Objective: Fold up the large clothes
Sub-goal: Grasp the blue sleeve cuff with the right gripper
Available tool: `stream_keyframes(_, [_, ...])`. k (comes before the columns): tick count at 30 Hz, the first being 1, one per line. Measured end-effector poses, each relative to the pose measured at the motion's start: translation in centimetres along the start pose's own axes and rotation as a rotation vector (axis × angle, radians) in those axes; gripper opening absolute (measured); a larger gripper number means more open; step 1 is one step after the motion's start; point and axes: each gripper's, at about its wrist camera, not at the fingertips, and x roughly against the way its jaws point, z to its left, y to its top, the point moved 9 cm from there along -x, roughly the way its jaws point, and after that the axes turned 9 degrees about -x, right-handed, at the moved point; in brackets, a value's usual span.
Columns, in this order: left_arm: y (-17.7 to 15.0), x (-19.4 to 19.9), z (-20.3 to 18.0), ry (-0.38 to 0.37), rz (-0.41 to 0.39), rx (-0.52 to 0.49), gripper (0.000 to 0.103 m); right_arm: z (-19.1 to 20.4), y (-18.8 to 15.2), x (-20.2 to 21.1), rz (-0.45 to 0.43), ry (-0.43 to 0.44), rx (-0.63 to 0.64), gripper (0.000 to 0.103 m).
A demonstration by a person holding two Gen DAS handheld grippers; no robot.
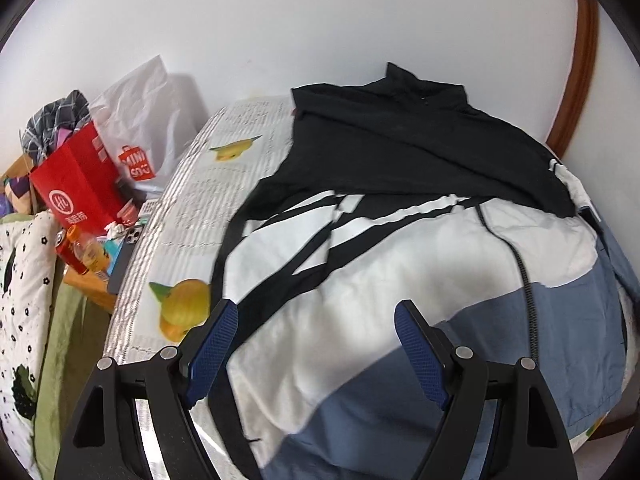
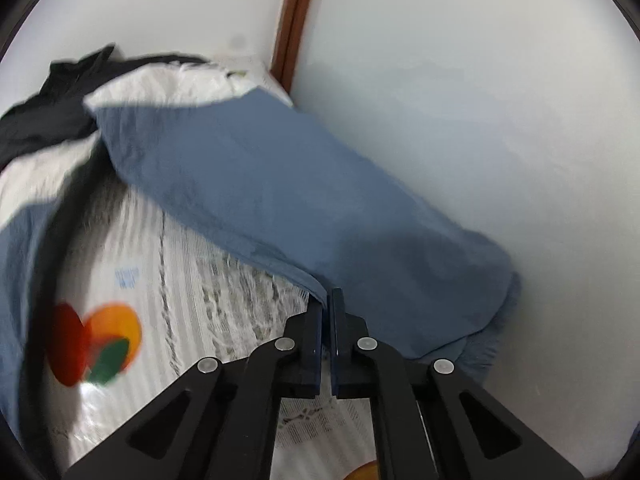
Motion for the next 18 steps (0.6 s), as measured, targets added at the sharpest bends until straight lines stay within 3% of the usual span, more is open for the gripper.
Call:
stream_keyframes(4, [-0.3,-0.8,1.6,0.045,-0.005,-0.019,0.079,0.5,3.4,3.2,-0.094,-0.041,-0.012,0.002])
stream_keyframes(9, [-0.3,-1.9,3.7,0.064,-0.020,-0.016,0.079,4.2,8.4,6.2,-0.184,-0.028,0.007,0.002])
stream_keyframes(12, [-0.1,-2.3,4.6,0.071,-0.028,-0.007,0.079,8.6,11.7,7.6,-0.229,0.030,0.026,0.002])
stream_keyframes(18, [0.0,-3.6,5.5,0.072,-0.035,-0.009,0.079,21.5,16.0,10.3,-0.313,0.209,0.129,0.002])
